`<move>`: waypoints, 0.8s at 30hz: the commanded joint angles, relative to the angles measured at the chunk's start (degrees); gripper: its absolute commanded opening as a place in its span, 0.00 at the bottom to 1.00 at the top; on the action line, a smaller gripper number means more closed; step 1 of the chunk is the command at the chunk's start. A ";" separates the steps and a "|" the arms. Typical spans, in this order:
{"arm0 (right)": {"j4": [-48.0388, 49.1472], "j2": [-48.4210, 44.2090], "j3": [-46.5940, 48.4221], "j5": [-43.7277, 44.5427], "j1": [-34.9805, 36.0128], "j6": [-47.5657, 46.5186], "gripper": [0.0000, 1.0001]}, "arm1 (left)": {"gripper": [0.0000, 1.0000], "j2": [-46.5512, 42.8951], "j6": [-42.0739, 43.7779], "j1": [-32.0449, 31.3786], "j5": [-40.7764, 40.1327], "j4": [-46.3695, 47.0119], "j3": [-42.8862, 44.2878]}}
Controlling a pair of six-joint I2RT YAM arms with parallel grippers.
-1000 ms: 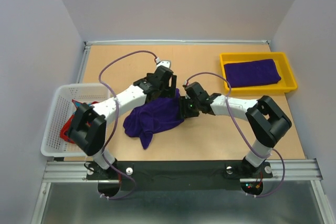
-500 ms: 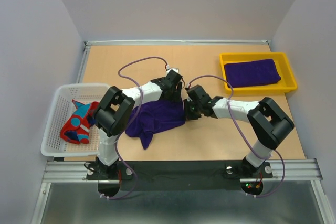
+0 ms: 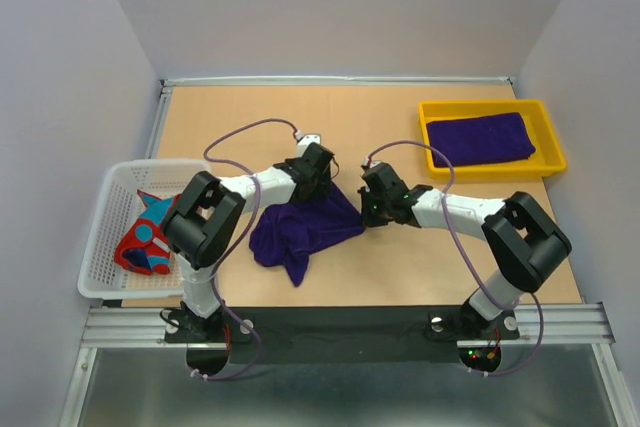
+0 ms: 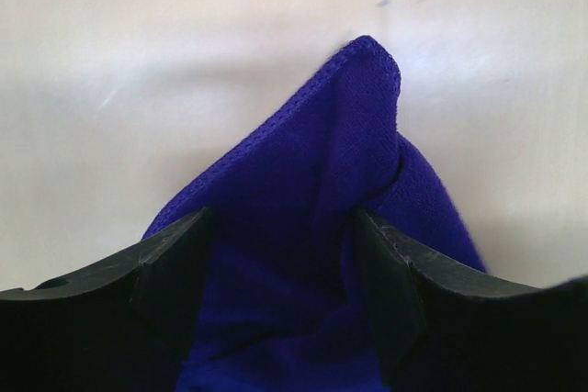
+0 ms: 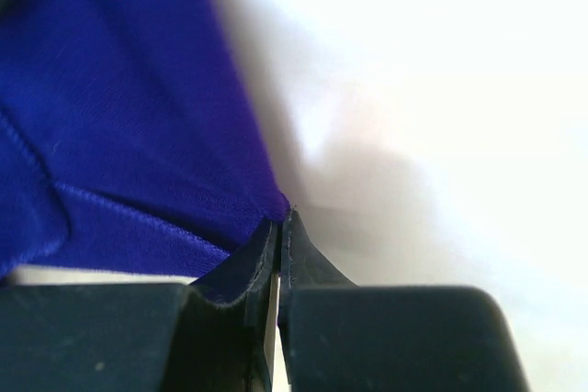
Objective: Fold and stack the towels
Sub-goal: Flatten out the crumpled towel
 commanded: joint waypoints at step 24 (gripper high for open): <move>-10.75 -10.89 5.96 2.47 -2.79 -13.70 0.01 | 0.50 -47.67 -25.49 -2.02 14.29 -1.05 -45.45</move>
